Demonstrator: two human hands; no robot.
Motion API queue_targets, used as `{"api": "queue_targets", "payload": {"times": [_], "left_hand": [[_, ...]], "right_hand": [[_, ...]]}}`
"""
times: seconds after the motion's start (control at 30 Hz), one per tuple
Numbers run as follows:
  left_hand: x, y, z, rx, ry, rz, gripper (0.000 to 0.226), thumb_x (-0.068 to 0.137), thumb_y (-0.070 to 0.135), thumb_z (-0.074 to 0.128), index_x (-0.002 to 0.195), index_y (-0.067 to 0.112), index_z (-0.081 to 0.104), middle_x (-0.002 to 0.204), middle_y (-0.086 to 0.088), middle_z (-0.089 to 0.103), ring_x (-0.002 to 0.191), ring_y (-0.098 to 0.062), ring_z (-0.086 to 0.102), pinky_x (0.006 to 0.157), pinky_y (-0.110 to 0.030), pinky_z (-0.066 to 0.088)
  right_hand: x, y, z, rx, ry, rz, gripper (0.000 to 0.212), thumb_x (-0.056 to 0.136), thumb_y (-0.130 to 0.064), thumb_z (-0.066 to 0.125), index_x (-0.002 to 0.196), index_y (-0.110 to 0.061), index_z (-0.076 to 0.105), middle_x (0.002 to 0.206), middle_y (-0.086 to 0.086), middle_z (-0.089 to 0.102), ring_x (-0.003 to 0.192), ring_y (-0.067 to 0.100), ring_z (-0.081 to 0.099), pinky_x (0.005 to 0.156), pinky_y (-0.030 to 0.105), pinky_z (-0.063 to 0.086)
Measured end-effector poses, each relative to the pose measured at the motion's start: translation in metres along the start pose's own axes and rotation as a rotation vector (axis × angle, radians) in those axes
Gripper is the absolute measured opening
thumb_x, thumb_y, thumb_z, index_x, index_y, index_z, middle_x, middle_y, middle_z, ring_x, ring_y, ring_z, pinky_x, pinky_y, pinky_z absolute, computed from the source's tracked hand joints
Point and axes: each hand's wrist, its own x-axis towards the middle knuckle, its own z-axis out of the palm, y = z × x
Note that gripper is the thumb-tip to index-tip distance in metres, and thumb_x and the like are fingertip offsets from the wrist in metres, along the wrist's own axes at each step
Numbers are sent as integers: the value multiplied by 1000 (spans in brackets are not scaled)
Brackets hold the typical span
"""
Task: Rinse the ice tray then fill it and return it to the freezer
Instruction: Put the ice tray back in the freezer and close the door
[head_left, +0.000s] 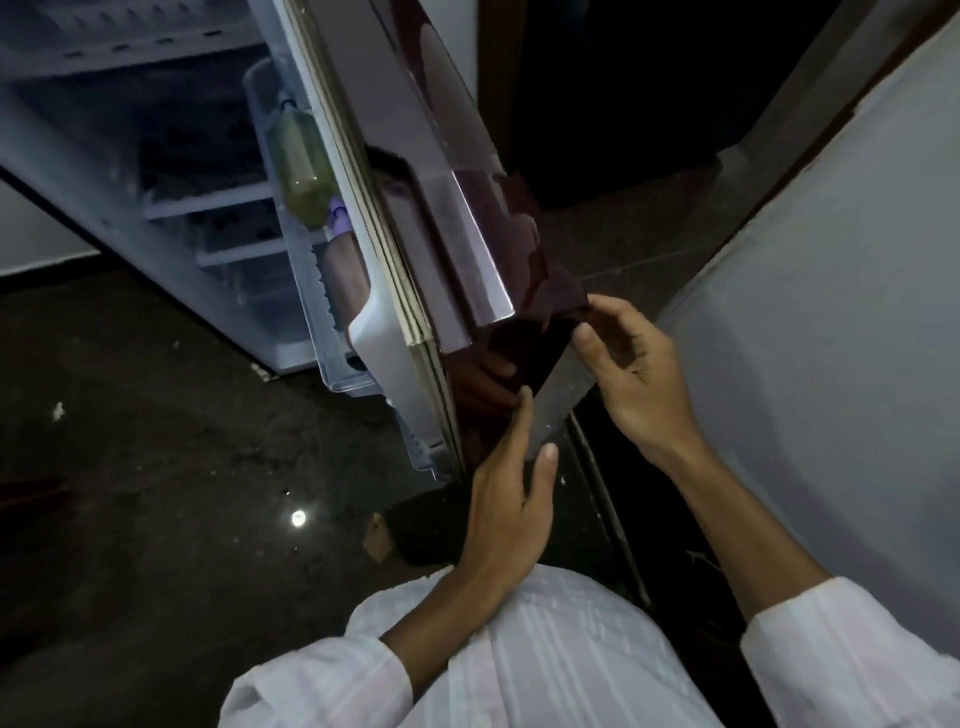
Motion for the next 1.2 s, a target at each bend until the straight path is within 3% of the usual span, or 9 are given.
{"api": "queue_targets", "payload": {"times": [0.07,0.1,0.23,0.37,0.53,0.67,0.83,1.03,1.2], "left_hand": [[-4,1,-4,-40,30,-26,60,105,27,44,158,30,16,153,25,34,137,15,34,107,-4,30],[-5,1,-6,-57,46,-38,61,105,27,44,158,31,14,156,26,28,139,16,27,109,-4,25],[-10,-5,-16,-122,145,-51,60,105,29,46,158,32,18,161,22,23,146,8,22,120,-24,24],[-13,-14,-32,-129,336,-75,56,101,33,49,149,46,24,159,20,29,146,2,28,122,-38,29],[-13,-22,-57,-138,506,-111,52,101,24,54,150,32,38,151,20,37,139,4,37,116,-28,35],[-8,-29,-81,-190,629,-130,43,100,24,56,139,37,45,139,20,49,128,5,48,103,-18,41],[-2,-48,-120,-253,768,-127,35,96,26,63,122,46,53,124,20,60,120,-3,58,98,-25,49],[5,-80,-170,-236,853,-121,34,94,25,66,127,19,62,121,6,68,116,-9,64,99,-38,54],[8,-98,-221,-194,890,-106,27,93,33,62,120,30,64,115,8,71,111,-10,67,95,-44,56]], "right_hand": [[2,-4,3,6,-85,-6,27,95,-19,62,121,-13,63,111,-7,70,106,3,66,89,18,51],[4,-6,6,10,-132,3,27,93,-19,64,119,-13,63,109,-8,69,105,2,66,88,17,50],[11,-14,22,11,-289,49,34,85,-21,70,118,-24,62,108,-19,69,104,0,65,89,17,50],[16,-15,48,52,-412,74,45,86,-9,73,129,-6,61,123,13,65,113,20,66,96,30,54],[20,-21,89,76,-554,89,45,85,-5,75,128,-7,61,122,8,68,115,16,66,99,32,53],[26,-29,124,97,-639,90,44,83,-4,76,124,-5,60,118,10,69,112,18,67,98,31,53],[36,-40,171,71,-744,52,40,83,-4,77,120,-6,64,111,6,72,106,17,69,98,35,54],[50,-49,229,57,-836,11,30,84,-3,74,113,-5,68,106,6,74,103,18,71,96,35,55],[62,-58,283,52,-861,-16,25,84,-3,75,108,-7,70,98,1,74,97,16,72,92,32,56]]}}
